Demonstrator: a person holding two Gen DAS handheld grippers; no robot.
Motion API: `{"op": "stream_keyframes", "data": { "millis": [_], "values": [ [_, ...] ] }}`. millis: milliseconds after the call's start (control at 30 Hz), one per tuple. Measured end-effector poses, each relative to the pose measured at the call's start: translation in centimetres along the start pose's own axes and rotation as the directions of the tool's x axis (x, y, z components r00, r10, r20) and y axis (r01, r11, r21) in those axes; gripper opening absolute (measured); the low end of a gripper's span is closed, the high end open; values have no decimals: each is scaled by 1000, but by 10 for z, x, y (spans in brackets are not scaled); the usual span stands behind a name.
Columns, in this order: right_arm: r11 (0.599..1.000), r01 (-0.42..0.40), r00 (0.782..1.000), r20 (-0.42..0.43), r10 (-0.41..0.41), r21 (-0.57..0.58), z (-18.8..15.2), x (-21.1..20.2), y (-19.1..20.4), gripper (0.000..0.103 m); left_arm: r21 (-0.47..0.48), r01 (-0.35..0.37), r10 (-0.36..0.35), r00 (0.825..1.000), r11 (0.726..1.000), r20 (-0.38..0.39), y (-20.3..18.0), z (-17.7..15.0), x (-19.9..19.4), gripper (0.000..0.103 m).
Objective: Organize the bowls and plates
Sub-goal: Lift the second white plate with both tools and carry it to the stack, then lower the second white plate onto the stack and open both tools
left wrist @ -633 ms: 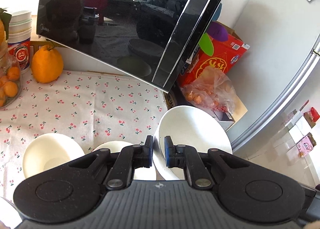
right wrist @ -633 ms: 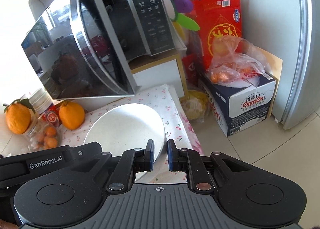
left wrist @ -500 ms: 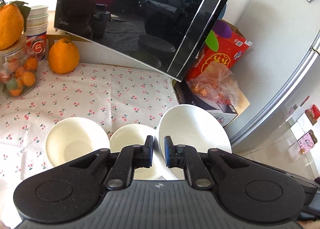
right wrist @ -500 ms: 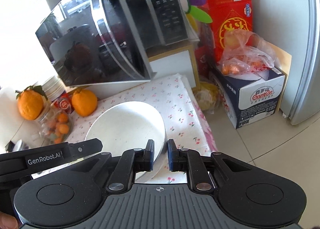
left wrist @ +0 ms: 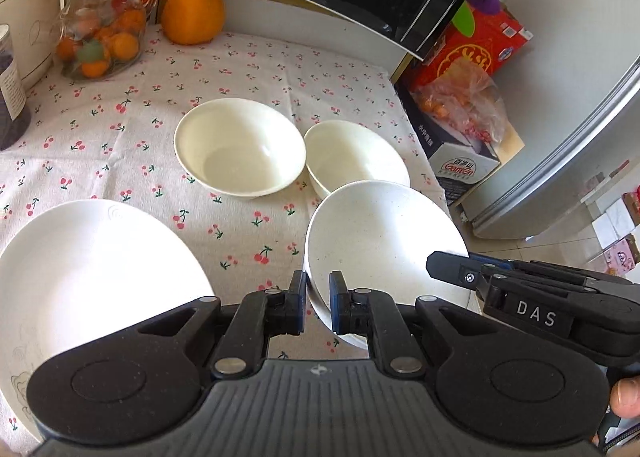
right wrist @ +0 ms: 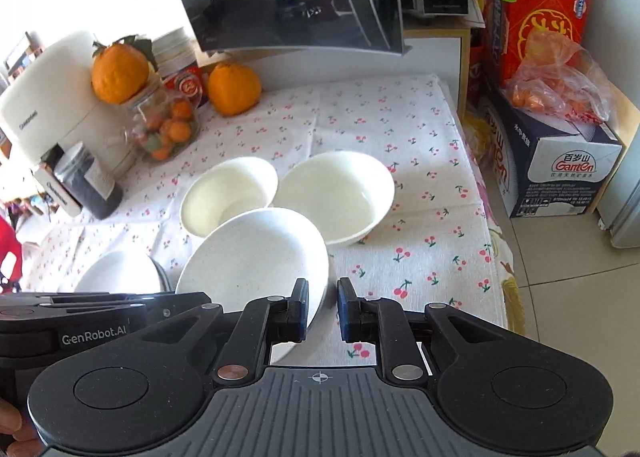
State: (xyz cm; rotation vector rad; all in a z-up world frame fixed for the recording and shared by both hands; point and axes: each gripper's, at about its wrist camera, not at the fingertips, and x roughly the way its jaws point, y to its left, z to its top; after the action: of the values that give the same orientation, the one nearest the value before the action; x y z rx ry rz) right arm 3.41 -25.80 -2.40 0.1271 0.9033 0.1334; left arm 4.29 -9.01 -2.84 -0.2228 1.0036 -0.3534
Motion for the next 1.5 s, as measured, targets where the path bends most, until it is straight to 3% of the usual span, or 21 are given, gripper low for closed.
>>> {"op": "stream_keyframes", "data": {
  "millis": [367,767,1067,1233,1500],
  "values": [
    [999,-9,990,-138,2,-50,-21,24,14,17,25,-49,49,999,998,-23,11,-12,3,10],
    [999,15,986,-163,-22,-45,-21,31,12,18,58,-39,43,997,998,-62,12,-17,14,11],
    [998,50,992,-120,-47,29,-13,26,-1,20,46,-37,39,999,998,-38,15,-10,8,19],
    [995,50,996,-73,-44,82,-7,20,-9,20,28,-50,50,999,998,12,20,1,-1,21],
    [965,-32,999,-10,36,259,5,21,-23,21,-21,-93,95,991,995,95,39,25,-13,23]
  ]
}}
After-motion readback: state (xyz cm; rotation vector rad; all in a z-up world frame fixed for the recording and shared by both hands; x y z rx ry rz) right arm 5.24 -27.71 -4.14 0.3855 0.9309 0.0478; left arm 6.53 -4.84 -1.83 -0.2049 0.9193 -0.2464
